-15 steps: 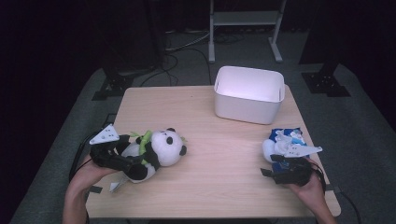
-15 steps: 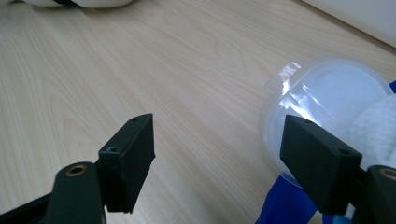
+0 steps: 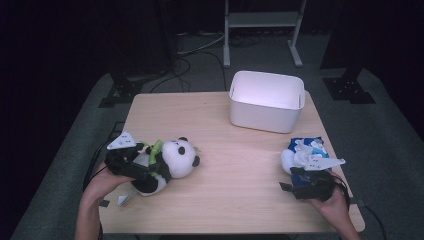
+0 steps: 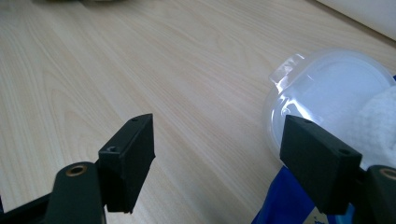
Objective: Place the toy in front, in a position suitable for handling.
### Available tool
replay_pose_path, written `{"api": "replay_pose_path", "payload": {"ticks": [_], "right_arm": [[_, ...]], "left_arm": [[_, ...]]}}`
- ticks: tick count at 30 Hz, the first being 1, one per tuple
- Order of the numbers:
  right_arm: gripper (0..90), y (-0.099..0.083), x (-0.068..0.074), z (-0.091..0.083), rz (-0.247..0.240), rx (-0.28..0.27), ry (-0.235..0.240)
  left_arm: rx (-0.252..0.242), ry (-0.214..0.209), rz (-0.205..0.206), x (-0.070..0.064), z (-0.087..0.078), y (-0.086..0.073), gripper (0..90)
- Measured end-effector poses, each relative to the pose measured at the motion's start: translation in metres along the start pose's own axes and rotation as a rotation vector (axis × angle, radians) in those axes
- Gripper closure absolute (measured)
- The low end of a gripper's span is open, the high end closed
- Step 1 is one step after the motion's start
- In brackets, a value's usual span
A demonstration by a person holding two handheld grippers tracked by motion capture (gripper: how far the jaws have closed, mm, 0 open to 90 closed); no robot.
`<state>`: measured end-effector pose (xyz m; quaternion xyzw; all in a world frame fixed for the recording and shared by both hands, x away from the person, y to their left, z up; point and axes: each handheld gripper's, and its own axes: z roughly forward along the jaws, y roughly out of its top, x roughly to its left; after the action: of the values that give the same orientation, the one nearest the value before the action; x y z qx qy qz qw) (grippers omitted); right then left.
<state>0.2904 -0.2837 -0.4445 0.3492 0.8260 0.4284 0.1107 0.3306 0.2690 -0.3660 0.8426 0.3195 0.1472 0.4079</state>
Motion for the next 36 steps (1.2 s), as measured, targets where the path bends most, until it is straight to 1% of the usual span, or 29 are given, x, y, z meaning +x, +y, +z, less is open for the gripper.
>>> {"api": "replay_pose_path", "payload": {"ticks": [3, 5, 6, 9, 11, 13, 16, 20, 21, 22, 23, 24, 27, 28, 30, 31, 32, 33, 34, 36], "right_arm": [[24.9, 0.000, 0.003, 0.000, -0.012, 0.006, -0.005], [24.9, 0.001, 0.003, -0.001, -0.012, 0.006, -0.004], [24.9, 0.001, 0.004, 0.000, -0.014, 0.006, -0.004], [24.9, 0.000, 0.006, 0.000, -0.021, 0.014, -0.002], [24.9, 0.000, 0.007, 0.000, -0.027, 0.018, -0.001], [25.0, 0.000, 0.007, 0.000, -0.028, 0.019, 0.000], [25.0, 0.000, 0.007, 0.000, -0.031, 0.017, 0.003], [25.0, 0.000, 0.009, 0.002, -0.039, 0.027, 0.010], [25.0, 0.000, 0.009, 0.002, -0.039, 0.027, 0.010], [25.0, 0.001, 0.010, 0.002, -0.042, 0.025, 0.012], [25.0, 0.001, 0.010, 0.002, -0.042, 0.025, 0.012], [25.0, 0.001, 0.010, 0.003, -0.042, 0.026, 0.014], [25.1, 0.001, 0.011, 0.003, -0.045, 0.029, 0.016], [25.1, 0.001, 0.012, 0.003, -0.047, 0.029, 0.018], [25.2, 0.001, 0.012, 0.004, -0.051, 0.030, 0.019], [25.2, 0.002, 0.013, 0.004, -0.052, 0.031, 0.019], [25.2, 0.002, 0.013, 0.004, -0.052, 0.031, 0.019], [25.3, 0.002, 0.013, 0.004, -0.049, 0.031, 0.021], [25.3, 0.002, 0.013, 0.004, -0.049, 0.031, 0.021], [25.4, 0.002, 0.013, 0.005, -0.050, 0.031, 0.021]], "left_arm": [[0.018, 0.006, 0.002, 0.003, 0.005, 0.002, 2.2], [0.028, 0.009, -0.014, 0.004, 0.010, 0.003, 2.2], [0.034, 0.010, -0.014, 0.005, 0.011, 0.004, 2.3], [0.064, 0.035, -0.016, 0.007, 0.017, 0.005, 2.4], [0.071, 0.039, -0.021, 0.008, 0.020, 0.006, 3.5], [0.079, 0.054, -0.027, 0.009, 0.024, 0.006, 4.0], [0.092, 0.062, -0.047, 0.011, 0.028, 0.006, 5.2], [0.091, 0.067, -0.074, 0.014, 0.029, 0.005, 14.2], [0.092, 0.073, -0.076, 0.015, 0.028, 0.005, 14.2], [0.095, 0.083, -0.075, 0.015, 0.028, 0.005, 21.4], [0.096, 0.092, -0.075, 0.015, 0.028, 0.005, 21.4], [0.105, 0.105, -0.071, 0.015, 0.028, 0.005, 24.0], [0.126, 0.167, -0.034, 0.011, 0.032, 0.006, 35.1], [0.136, 0.180, -0.017, 0.010, 0.033, 0.006, 38.9], [0.136, 0.185, 0.013, 0.008, 0.034, 0.006, 45.1], [0.141, 0.187, 0.024, 0.008, 0.034, 0.006, 52.5], [0.142, 0.189, 0.040, 0.006, 0.034, 0.006, 52.5], [0.136, 0.181, 0.078, 0.004, 0.032, 0.007, 59.8], [0.136, 0.181, 0.078, 0.004, 0.032, 0.007, 61.7], [0.119, 0.153, 0.094, 0.002, 0.032, 0.007, 63.0]]}}
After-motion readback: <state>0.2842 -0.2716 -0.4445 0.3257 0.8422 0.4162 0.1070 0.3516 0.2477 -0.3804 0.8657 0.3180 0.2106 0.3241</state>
